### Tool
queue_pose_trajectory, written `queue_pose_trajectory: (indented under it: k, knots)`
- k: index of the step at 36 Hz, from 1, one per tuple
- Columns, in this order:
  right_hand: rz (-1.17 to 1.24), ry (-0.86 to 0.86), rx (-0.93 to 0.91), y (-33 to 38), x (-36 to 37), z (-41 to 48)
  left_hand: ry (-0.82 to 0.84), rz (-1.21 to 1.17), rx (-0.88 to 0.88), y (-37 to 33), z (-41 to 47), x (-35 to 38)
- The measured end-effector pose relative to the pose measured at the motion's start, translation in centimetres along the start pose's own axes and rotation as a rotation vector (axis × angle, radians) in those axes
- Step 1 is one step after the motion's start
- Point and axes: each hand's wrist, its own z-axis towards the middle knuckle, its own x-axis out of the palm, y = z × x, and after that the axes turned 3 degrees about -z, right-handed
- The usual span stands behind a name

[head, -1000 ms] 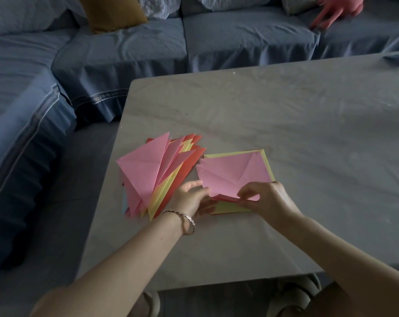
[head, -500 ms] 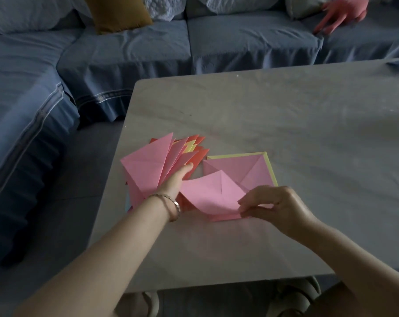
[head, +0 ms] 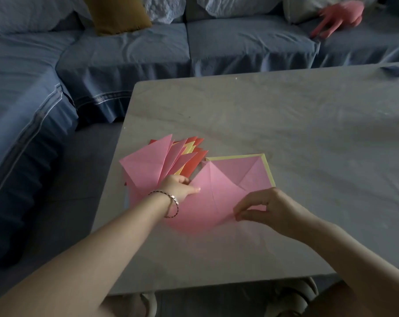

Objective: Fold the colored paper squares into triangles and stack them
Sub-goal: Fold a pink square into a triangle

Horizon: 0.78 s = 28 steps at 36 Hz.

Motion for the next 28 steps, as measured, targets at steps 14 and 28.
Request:
queue_pose_trajectory:
  k: [14,28]
  knots:
    - [0.148,-0.321,0.24,0.6,-0.4,1.7,0.1,-0.148,0.288,0.4,-4.6,-0.9]
    - [0.211,-0.402,0.254,1.7,0.5,1.3,-0.244,-0.129,0.546,-2.0,-7.0,1.2]
